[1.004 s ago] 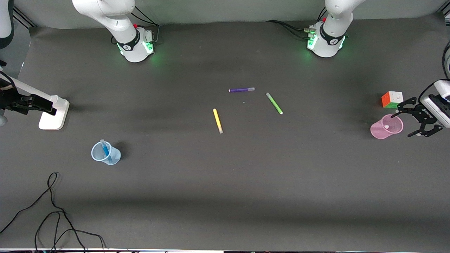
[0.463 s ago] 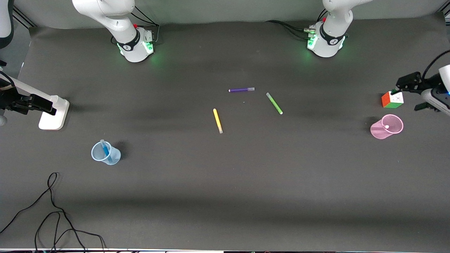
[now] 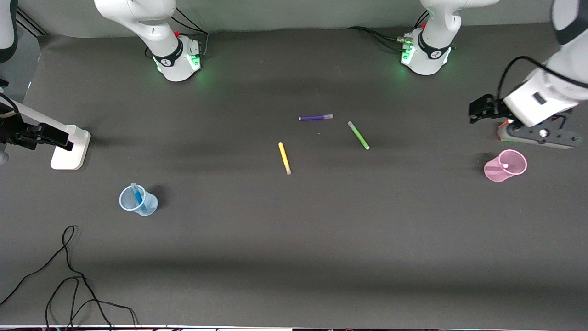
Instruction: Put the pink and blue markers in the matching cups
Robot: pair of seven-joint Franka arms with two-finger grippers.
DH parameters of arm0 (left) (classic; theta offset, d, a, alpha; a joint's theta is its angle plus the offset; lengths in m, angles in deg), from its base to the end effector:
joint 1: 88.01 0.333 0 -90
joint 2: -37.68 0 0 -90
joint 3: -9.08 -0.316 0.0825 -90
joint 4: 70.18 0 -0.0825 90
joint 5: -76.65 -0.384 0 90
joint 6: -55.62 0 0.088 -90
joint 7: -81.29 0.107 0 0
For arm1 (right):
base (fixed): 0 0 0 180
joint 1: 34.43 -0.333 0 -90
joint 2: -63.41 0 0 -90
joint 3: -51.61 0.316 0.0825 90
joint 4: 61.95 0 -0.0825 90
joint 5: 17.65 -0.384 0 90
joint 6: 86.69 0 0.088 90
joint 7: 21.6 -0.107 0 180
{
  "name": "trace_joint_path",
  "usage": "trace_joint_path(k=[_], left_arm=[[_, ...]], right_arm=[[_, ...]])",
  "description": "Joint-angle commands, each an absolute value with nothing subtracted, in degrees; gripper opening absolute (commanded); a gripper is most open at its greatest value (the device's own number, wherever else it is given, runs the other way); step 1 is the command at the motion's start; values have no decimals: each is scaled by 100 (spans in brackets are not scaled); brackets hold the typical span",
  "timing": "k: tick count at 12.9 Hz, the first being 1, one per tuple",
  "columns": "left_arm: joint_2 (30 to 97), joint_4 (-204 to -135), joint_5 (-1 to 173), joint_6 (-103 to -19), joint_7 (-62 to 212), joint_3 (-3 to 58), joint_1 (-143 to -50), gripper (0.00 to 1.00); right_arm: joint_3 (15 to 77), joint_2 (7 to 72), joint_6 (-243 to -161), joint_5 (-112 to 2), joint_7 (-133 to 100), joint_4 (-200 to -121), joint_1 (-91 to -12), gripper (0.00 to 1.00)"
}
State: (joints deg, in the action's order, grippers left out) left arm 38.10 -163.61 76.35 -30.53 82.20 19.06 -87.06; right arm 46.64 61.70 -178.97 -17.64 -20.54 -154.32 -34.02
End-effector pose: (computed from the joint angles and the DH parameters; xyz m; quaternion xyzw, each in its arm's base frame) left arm 0.5397 -0.0848 0.5872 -0.9940 0.0865 0.0668 0.0067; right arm 0.5629 -0.0523 0.5917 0.9992 -0.0377 -0.0157 0.0005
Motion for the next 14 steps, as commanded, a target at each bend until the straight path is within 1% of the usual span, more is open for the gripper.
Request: trace_joint_path(k=[1,7,8,10,12,14], left_arm=[[4057,-15930,7402,-2814,8032,1857,-8792,100],[4076,-15948,7226,-2621,8068,1866,-8783,100],[3919,-16026,7217,-2656,8059,1857,-8809,100],[3777,-16184,7208,-2866,8068,1726,-8871,100],[3540,-16587,7208,-3225,8059,1445,-9195,100],[3565,-16651,7225,-3316,8059,1452,-9153,100]], right_arm=[[4625,6227,-17924,-1712,-1993,-15441,-3451,100],[4616,6227,-17924,-1721,-1993,-15441,-3451,100],[4616,6227,-17924,-1721,-1993,-15441,-3451,100],[4616,6227,-17924,-1721,-1993,-15441,-3451,100],[4607,6227,-17924,-1721,-1993,-15441,-3451,100],[4616,6227,-17924,-1721,-1993,-15441,-3451,100]])
